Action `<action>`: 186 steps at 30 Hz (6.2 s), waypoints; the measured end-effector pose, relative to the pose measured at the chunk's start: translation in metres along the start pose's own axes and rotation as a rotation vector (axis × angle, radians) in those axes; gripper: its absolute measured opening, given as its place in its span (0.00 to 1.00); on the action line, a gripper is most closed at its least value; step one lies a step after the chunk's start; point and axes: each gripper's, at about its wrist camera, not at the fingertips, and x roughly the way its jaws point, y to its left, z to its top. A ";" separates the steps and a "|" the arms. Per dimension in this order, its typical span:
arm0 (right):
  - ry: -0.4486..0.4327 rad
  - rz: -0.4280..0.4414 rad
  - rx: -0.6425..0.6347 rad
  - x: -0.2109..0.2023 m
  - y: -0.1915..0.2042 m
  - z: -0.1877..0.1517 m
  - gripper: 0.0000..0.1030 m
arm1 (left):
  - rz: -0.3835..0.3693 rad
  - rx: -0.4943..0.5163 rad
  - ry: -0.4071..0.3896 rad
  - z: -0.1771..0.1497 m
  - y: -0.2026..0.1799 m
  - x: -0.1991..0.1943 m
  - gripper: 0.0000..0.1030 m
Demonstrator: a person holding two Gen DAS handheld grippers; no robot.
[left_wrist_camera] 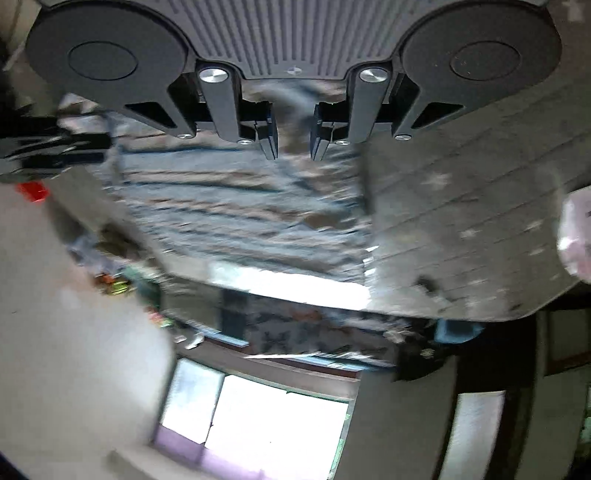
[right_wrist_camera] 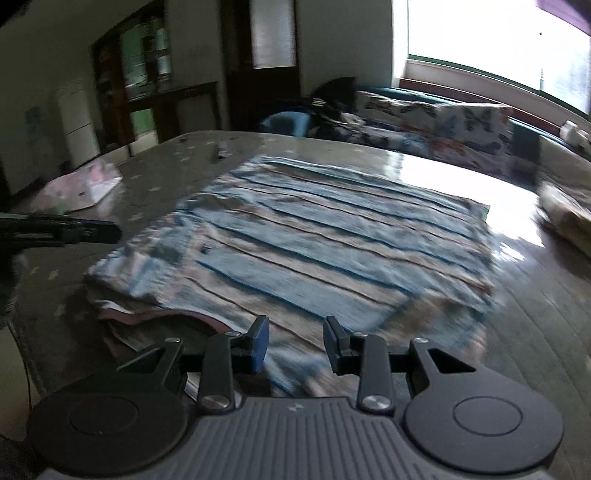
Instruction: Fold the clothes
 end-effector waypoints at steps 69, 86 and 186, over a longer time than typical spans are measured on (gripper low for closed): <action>0.031 0.145 -0.282 0.117 0.109 0.075 0.22 | 0.013 0.143 0.057 -0.024 0.012 0.017 0.21; 0.136 0.176 -0.320 0.098 0.089 0.063 0.24 | -0.004 0.218 0.058 -0.024 0.001 0.005 0.27; -0.011 -0.100 -0.119 -0.033 -0.021 -0.051 0.14 | -0.155 0.648 0.041 -0.044 -0.056 0.001 0.25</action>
